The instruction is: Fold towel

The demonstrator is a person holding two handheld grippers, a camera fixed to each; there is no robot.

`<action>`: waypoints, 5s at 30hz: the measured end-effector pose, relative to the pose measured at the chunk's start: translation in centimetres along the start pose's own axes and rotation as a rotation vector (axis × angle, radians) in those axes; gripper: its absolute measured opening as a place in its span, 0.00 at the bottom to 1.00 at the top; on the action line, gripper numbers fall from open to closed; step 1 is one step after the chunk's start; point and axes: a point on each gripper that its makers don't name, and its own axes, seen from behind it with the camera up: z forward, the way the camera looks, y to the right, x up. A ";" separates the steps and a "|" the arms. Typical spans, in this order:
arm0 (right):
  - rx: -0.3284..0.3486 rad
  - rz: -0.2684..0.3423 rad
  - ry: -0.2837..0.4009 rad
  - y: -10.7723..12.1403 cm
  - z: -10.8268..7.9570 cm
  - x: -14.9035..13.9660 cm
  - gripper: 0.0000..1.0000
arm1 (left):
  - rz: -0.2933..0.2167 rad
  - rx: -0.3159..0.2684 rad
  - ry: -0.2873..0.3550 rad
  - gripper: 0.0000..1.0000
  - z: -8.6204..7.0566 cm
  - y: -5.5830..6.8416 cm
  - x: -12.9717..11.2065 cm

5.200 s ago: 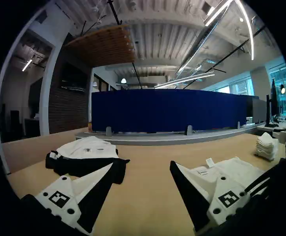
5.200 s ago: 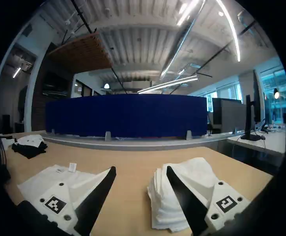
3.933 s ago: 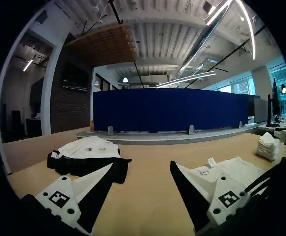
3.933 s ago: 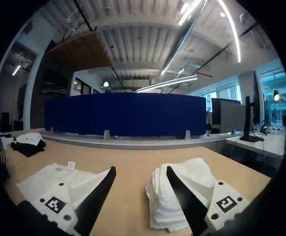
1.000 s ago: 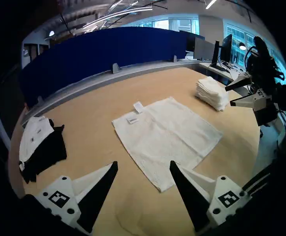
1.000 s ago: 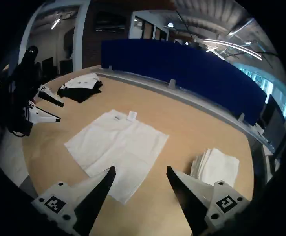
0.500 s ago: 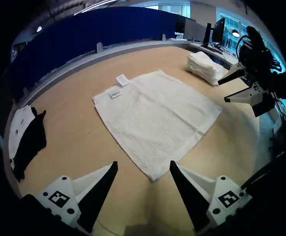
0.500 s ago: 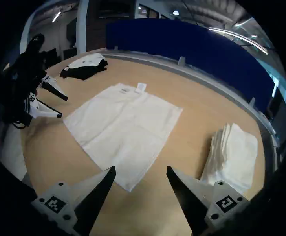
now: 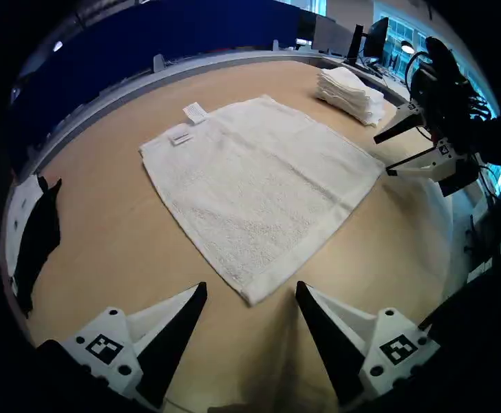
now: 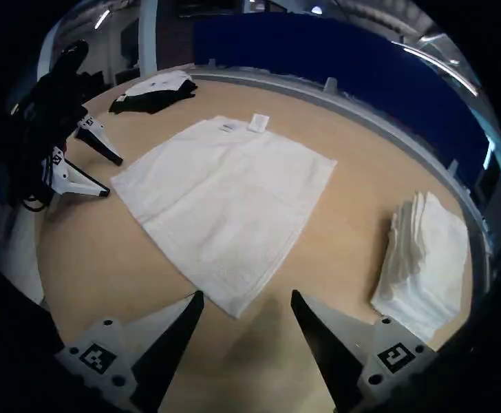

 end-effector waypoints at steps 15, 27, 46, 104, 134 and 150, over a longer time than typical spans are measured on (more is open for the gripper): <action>0.015 -0.004 -0.027 -0.5 0.8 -0.8 0.74 | 0.031 0.015 -0.015 0.75 0.3 0.4 0.0; 0.046 0.012 -0.035 -1.3 1.0 -0.9 0.34 | 0.049 0.005 -0.040 0.50 0.0 0.8 0.0; 0.054 0.033 -0.025 -1.0 0.4 -0.1 0.13 | 0.047 0.015 -0.052 0.12 -0.2 0.9 0.1; 0.069 0.023 0.105 -1.3 -11.0 7.6 0.11 | -0.074 0.028 0.032 0.12 -9.2 2.8 6.8; 0.046 0.082 0.036 5.4 -0.9 10.2 0.11 | -0.153 0.039 -0.053 0.12 -0.2 -4.3 10.1; 0.042 0.125 -0.008 6.7 2.7 9.6 0.11 | -0.158 0.022 -0.075 0.12 2.8 -5.6 9.6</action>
